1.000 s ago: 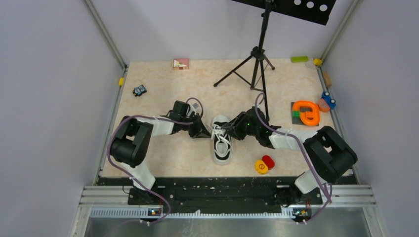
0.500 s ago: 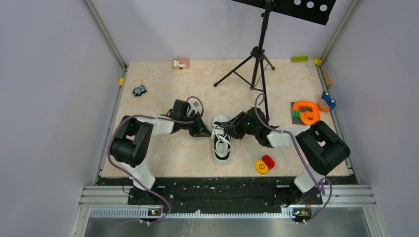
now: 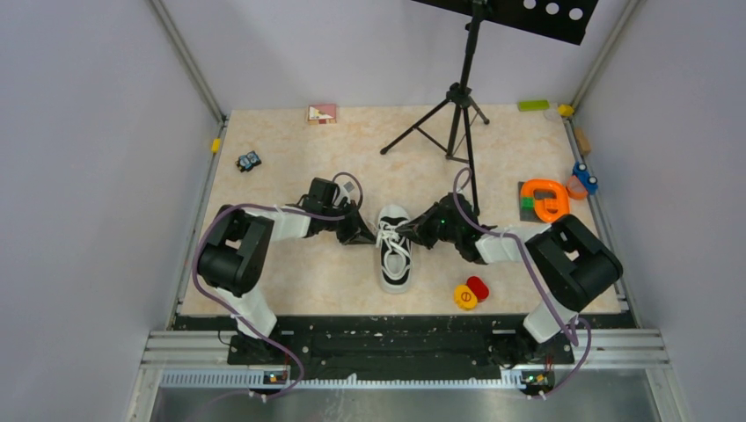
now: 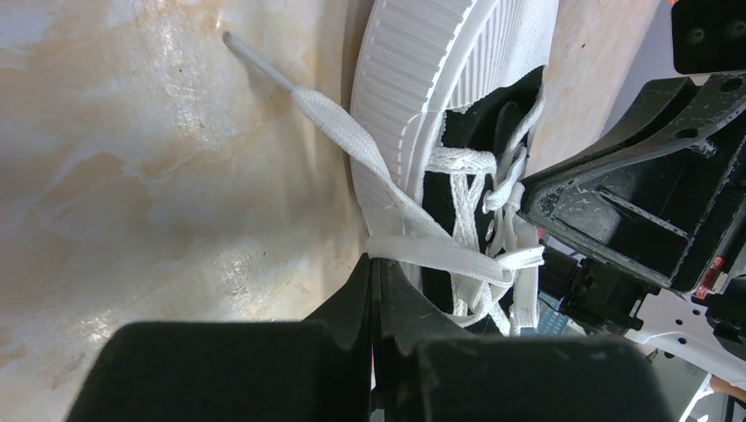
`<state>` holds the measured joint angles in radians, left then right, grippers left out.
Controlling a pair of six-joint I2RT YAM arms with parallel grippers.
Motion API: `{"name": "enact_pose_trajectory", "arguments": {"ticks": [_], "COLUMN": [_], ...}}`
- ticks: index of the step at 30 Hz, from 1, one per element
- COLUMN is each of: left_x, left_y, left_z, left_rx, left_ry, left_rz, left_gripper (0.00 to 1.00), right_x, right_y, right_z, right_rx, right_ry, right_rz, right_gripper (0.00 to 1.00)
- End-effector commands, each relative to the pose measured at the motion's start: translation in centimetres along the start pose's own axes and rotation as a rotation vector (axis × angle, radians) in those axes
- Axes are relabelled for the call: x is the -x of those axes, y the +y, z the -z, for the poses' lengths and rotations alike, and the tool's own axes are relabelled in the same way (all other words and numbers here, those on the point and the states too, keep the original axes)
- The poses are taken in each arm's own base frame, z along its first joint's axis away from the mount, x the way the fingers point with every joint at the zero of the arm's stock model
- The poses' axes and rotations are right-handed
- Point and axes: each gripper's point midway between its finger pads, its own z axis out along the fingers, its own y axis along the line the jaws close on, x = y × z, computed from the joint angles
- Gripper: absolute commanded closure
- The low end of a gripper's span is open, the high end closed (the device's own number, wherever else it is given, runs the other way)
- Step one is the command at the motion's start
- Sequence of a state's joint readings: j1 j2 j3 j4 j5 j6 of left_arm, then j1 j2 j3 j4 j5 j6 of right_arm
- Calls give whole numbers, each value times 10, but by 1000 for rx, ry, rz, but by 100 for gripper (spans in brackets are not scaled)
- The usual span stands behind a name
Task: Tie the shoes
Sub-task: Tie the shoelace on the shoe.
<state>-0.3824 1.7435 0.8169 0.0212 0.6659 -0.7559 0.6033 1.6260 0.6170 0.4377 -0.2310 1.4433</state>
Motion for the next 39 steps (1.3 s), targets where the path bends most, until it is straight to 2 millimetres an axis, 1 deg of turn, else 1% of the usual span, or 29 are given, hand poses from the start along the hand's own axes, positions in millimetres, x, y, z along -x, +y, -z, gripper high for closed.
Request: {"name": "enact_pose_trajectory", "arguments": {"ticks": [1, 5, 14, 18, 23, 27, 29, 35, 39], "left_x": [2, 2, 1, 2, 5, 6, 7, 6, 0], "left_y": [-8, -9, -9, -13, -28, -31, -29, -10, -1], "left_z": [0, 1, 1, 6, 19, 27, 30, 41, 49], "left_rx": [-28, -29, -29, -32, -47, -34, -26, 17, 43], "left_ry": [1, 0, 1, -10, -36, -47, -54, -48, -38], "left_rz": [-34, -36, -36, -41, -62, -65, -63, -46, -50], "left_gripper": [100, 100, 100, 100, 100, 100, 100, 100, 100], "right_x": [9, 11, 21, 25, 27, 27, 28, 37, 44], "right_y": [19, 30, 37, 33, 29, 25, 22, 12, 3], "right_z": [4, 9, 20, 24, 26, 26, 27, 31, 34], "right_rx": [65, 106, 93, 62, 38, 29, 21, -28, -63], "right_ry": [-40, -57, -121, -151, -163, -162, -171, -212, -236], "right_rz": [22, 45, 117, 132, 140, 139, 135, 139, 136], "right_gripper": [100, 100, 100, 100, 100, 100, 100, 100, 100]}}
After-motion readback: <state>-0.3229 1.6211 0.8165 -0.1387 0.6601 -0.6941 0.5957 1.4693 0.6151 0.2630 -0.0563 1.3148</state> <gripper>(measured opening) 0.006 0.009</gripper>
